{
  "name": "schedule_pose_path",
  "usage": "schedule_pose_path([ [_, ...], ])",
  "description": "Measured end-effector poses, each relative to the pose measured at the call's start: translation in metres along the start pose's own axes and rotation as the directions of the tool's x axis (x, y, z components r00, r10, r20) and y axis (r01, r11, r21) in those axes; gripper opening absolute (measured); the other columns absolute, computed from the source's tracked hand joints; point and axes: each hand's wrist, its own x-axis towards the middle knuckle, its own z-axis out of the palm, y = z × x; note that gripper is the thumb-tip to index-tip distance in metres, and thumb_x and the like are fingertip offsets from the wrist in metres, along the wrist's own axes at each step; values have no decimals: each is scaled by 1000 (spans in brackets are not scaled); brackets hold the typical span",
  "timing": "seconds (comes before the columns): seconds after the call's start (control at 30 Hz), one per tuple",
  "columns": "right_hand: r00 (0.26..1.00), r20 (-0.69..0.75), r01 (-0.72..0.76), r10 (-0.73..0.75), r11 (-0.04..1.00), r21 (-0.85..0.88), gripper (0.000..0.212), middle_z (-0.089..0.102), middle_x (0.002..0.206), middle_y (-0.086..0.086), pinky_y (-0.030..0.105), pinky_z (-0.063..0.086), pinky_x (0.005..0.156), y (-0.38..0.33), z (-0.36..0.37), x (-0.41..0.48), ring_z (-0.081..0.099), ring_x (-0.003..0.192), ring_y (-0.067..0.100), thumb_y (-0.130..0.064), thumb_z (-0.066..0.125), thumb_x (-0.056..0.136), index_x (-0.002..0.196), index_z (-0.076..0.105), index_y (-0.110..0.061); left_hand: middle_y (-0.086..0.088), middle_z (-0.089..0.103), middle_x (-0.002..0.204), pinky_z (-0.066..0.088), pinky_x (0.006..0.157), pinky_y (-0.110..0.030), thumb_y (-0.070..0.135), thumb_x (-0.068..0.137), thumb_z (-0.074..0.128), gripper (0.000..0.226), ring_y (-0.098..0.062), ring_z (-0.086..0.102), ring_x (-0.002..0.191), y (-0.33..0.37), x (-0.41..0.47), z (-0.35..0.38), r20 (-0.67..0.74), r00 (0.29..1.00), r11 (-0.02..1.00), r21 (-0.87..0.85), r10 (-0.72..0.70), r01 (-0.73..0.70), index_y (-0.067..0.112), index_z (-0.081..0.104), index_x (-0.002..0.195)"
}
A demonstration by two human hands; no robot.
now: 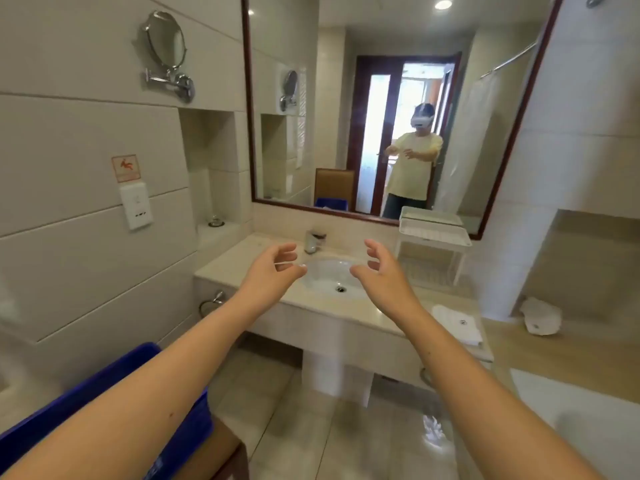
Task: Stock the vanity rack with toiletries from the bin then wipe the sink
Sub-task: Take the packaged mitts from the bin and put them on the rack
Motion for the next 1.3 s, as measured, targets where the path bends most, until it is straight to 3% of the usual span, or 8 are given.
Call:
schedule_pose_path([
  [0.23, 987, 159, -28, 34, 999, -36, 61, 35, 151, -1, 38, 42, 107, 12, 63, 3, 41, 133, 17, -27, 58, 93, 147, 31, -29, 3, 56, 128, 38, 84, -17, 22, 91, 62, 50, -6, 52, 109, -41, -15, -29, -87, 989, 993, -7, -122, 122, 18, 46, 138],
  [0.33, 979, 203, -15, 23, 999, -41, 60, 36, 150, -1, 34, 40, 105, 15, 93, 12, 41, 133, 17, -27, 57, 94, 147, 31, -29, 1, 57, 126, 39, 74, -10, 19, 90, 63, 49, -4, 52, 104, -58, -12, -45, -133, 979, 988, -10, -153, 153, 16, 47, 137],
  [0.47, 956, 292, -19, 27, 999, -30, 60, 36, 150, -1, 30, 37, 103, 18, 139, 30, 40, 133, 15, -27, 57, 93, 148, 32, -29, 3, 58, 126, 41, 74, -9, 18, 90, 64, 49, -1, 54, 103, -87, -7, -69, -165, 965, 979, -19, -205, 205, 17, 48, 136],
  [0.63, 928, 370, -45, 50, 999, -22, 61, 37, 150, 1, 37, 36, 111, 19, 203, 50, 38, 135, 16, -23, 59, 90, 146, 35, -25, 0, 59, 124, 44, 66, -2, 13, 90, 63, 46, 3, 55, 95, -127, 1, -104, -247, 929, 961, -59, -277, 271, 14, 50, 133],
  [0.83, 885, 466, -27, 27, 1000, -7, 61, 38, 149, 3, 36, 38, 109, 20, 276, 60, 41, 134, 17, -23, 62, 89, 145, 37, -24, 3, 59, 123, 41, 84, -14, 18, 89, 65, 47, -9, 56, 112, -175, 2, -150, -313, 880, 933, -77, -358, 352, 17, 51, 133],
  [0.97, 841, 541, -9, 10, 1000, -6, 60, 36, 151, -1, 31, 38, 105, 20, 320, 60, 41, 135, 16, -22, 61, 91, 146, 36, -26, 6, 59, 122, 46, 97, -29, 21, 89, 64, 45, -8, 56, 110, -203, -8, -178, -370, 831, 907, -99, -415, 409, 22, 50, 132],
  [1.17, 764, 645, 32, 11, 998, -54, 59, 32, 154, -3, 27, 37, 96, 22, 377, 61, 41, 133, 13, -24, 57, 93, 147, 34, -29, 4, 60, 119, 44, 77, -15, 18, 91, 64, 43, -4, 57, 99, -237, -19, -207, -458, 726, 855, -189, -512, 484, 20, 49, 132],
  [1.3, 686, 727, 50, 10, 997, -61, 57, 34, 151, -4, 24, 36, 90, 25, 419, 66, 42, 116, 3, -23, 57, 92, 145, 36, -29, 5, 60, 119, 42, 70, -12, 19, 90, 64, 43, 0, 57, 95, -267, -25, -220, -493, 650, 809, -242, -578, 536, 21, 50, 131],
])
